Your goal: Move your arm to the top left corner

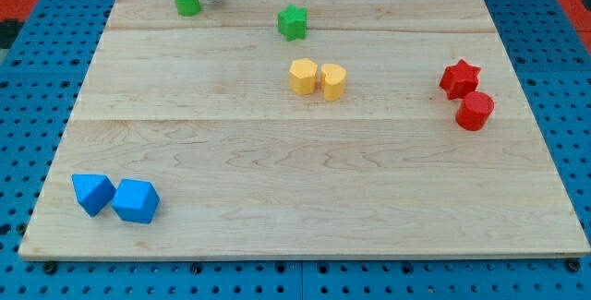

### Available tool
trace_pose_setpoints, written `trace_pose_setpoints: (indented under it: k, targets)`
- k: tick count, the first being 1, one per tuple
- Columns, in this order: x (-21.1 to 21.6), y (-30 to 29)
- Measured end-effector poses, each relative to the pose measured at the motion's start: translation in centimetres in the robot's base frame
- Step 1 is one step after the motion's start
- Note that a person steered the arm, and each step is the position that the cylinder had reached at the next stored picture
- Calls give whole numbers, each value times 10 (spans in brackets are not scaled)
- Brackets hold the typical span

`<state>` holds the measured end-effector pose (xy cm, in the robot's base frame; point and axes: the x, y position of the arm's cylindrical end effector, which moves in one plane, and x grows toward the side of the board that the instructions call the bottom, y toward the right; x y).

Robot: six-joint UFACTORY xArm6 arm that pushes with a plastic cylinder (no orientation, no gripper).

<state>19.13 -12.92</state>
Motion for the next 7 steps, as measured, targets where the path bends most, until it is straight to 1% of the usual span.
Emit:
trace_pose_setpoints:
  k: [2,3,4,5,6,7]
  targets:
    - [1,0]
    - [13,1]
    - [71,0]
    - [107,-46]
    - [96,-104]
    - [55,-114]
